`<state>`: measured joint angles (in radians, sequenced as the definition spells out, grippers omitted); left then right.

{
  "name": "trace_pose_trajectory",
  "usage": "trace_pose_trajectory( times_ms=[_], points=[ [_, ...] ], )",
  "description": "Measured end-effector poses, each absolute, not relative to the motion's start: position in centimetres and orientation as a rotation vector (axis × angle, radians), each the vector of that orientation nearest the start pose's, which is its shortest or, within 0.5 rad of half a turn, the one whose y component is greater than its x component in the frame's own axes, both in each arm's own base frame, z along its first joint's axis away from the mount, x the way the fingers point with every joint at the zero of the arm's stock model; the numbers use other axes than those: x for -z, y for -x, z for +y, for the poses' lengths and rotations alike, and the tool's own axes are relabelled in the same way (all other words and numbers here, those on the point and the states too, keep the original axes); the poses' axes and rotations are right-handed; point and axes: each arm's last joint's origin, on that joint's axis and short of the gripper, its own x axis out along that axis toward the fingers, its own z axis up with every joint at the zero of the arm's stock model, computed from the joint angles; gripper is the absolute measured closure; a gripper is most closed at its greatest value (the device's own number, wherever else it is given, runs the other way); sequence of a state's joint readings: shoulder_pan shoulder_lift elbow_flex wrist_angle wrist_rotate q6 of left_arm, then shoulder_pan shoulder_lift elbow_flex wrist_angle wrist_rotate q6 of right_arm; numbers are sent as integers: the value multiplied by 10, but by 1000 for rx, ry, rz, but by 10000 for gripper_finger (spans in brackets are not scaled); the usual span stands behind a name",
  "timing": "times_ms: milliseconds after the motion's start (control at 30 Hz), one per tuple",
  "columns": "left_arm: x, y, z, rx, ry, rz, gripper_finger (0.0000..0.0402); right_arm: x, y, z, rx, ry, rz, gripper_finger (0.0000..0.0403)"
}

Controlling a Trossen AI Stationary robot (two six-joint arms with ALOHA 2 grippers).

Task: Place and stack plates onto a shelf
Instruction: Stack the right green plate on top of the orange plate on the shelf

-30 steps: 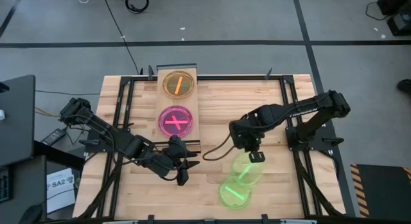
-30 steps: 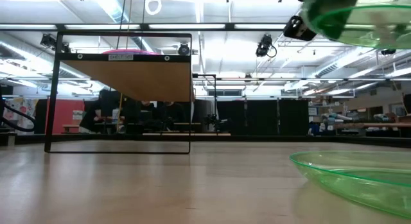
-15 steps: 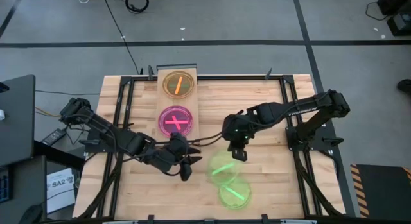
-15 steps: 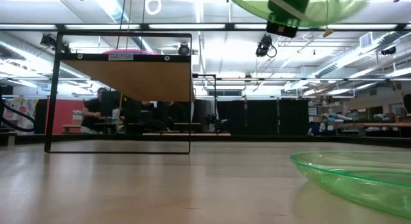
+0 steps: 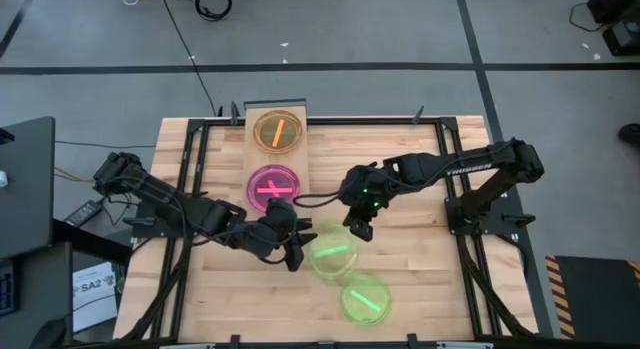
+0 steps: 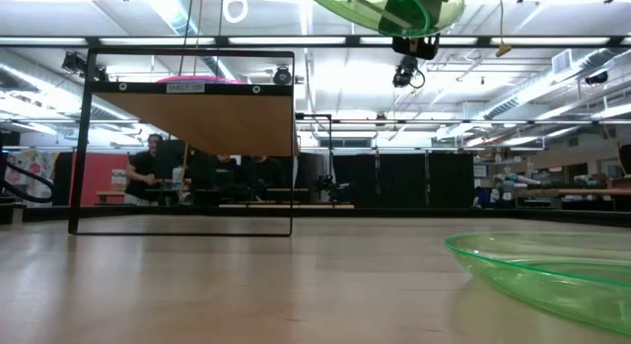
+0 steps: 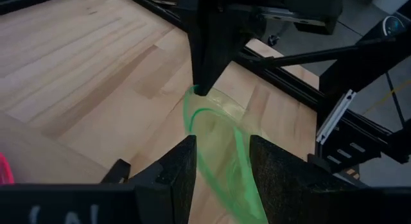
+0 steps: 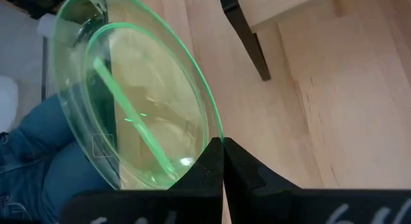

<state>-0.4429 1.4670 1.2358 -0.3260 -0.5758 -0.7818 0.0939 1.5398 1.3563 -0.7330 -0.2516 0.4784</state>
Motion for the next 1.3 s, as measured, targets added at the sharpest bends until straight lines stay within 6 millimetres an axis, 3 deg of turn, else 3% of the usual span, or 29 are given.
trace_pose_trajectory(
  times_ms=[733,1300],
  points=[
    [-317,-299,-119,-339,524,417,255,-311,-327,37,-103,-492,883,398],
    [-316,-298,-119,-348,517,431,344,-311,-327,38,-107,-494,885,397]
  ],
)
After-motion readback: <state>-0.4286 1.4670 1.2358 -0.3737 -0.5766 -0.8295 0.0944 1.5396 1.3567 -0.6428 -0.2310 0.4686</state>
